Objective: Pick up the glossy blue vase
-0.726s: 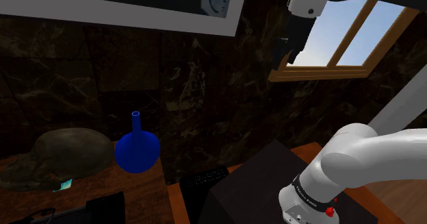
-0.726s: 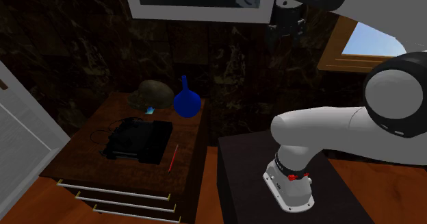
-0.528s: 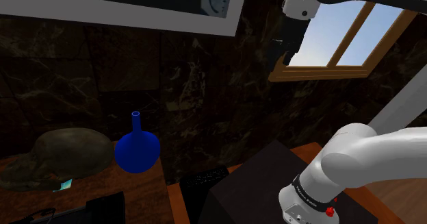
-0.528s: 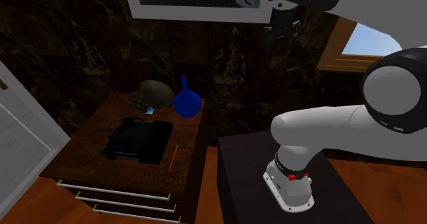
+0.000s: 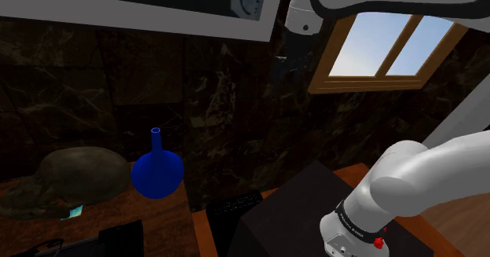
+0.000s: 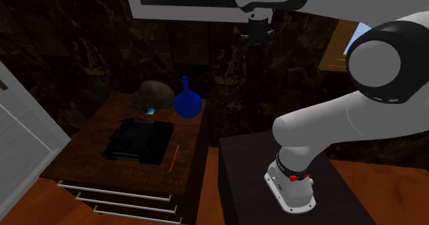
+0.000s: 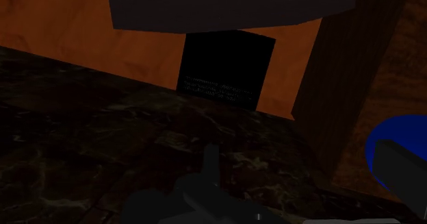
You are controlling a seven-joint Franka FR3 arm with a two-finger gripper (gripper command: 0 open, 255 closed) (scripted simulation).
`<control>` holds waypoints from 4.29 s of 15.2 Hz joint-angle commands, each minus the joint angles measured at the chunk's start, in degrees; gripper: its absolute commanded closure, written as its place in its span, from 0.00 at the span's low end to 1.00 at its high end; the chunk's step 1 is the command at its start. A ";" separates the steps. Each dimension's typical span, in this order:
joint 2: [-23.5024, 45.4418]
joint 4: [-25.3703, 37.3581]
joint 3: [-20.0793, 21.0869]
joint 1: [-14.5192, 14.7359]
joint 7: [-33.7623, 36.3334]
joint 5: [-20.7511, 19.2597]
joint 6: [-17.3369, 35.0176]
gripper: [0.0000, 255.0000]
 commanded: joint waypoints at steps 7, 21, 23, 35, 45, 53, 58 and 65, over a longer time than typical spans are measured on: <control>14.19 5.68 5.71 1.64 7.05 2.23 7.34 0.00; 42.97 25.71 12.71 6.20 19.91 -1.87 13.68 0.00; 47.45 29.82 13.06 7.45 21.56 -3.01 13.65 0.00; 67.63 50.25 12.73 14.38 26.60 -7.53 12.24 0.00; 68.70 48.35 12.47 14.39 26.74 -7.91 15.15 1.00; 68.24 49.20 12.58 14.38 26.67 -7.75 13.87 1.00; 67.11 51.33 12.86 14.39 26.55 -7.34 10.68 1.00; 66.02 55.08 13.15 14.59 26.44 -6.92 5.92 1.00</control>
